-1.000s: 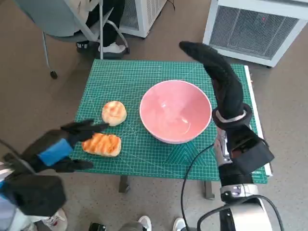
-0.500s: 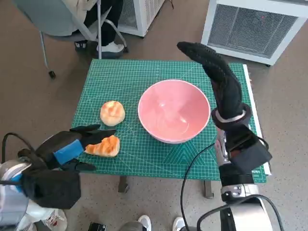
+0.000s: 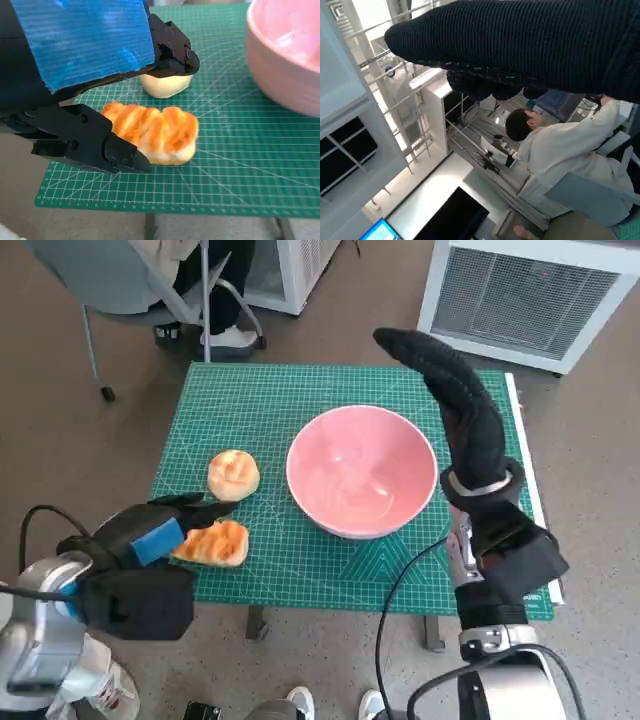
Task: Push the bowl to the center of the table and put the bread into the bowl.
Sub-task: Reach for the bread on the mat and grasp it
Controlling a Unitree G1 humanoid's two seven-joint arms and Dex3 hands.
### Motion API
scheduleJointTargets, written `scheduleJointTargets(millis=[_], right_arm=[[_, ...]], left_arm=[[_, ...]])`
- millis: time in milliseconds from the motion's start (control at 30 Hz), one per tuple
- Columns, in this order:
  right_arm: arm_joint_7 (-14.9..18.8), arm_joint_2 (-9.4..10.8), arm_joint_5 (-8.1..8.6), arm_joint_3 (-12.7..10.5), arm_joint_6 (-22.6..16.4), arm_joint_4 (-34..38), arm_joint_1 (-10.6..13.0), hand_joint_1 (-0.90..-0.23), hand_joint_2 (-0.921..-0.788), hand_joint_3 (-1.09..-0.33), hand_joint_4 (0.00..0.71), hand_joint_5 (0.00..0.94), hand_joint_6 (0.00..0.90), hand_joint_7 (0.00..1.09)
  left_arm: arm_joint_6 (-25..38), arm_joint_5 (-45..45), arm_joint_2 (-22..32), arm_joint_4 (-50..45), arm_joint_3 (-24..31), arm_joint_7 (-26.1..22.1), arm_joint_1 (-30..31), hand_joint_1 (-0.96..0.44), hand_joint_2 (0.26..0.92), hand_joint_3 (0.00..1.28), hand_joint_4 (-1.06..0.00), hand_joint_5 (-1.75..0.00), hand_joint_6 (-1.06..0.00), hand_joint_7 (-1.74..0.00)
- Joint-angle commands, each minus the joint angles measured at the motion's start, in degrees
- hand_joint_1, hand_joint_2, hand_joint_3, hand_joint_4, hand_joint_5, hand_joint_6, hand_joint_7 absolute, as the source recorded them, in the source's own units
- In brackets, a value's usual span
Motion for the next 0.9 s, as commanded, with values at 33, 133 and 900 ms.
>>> scheduleJointTargets(millis=[33,133,900], right_arm=[[-0.2,0.0,-0.19,0.3,0.8,-0.2,1.5,-0.592,-0.921,-0.871,0.283,0.077,-0.001,0.77],[-0.3,0.0,-0.48,0.4,0.9,-0.3,1.7,-0.590,-0.921,-0.873,0.282,0.079,-0.001,0.77],[-0.8,0.0,-0.99,0.7,0.3,-0.4,2.4,-0.590,-0.921,-0.876,0.273,0.095,-0.001,0.75]], left_arm=[[0.1,2.3,-1.0,2.8,-1.8,1.4,-1.9,0.04,0.807,0.01,-0.22,0.00,-0.35,0.00],[-0.1,3.3,-1.8,5.1,-2.8,2.2,-3.0,0.03,0.815,0.01,-0.23,0.00,-0.35,0.00],[-5.1,6.4,-1.2,11.3,-6.5,3.3,-4.6,0.01,0.909,0.11,-0.65,-1.09,-0.57,-1.02]])
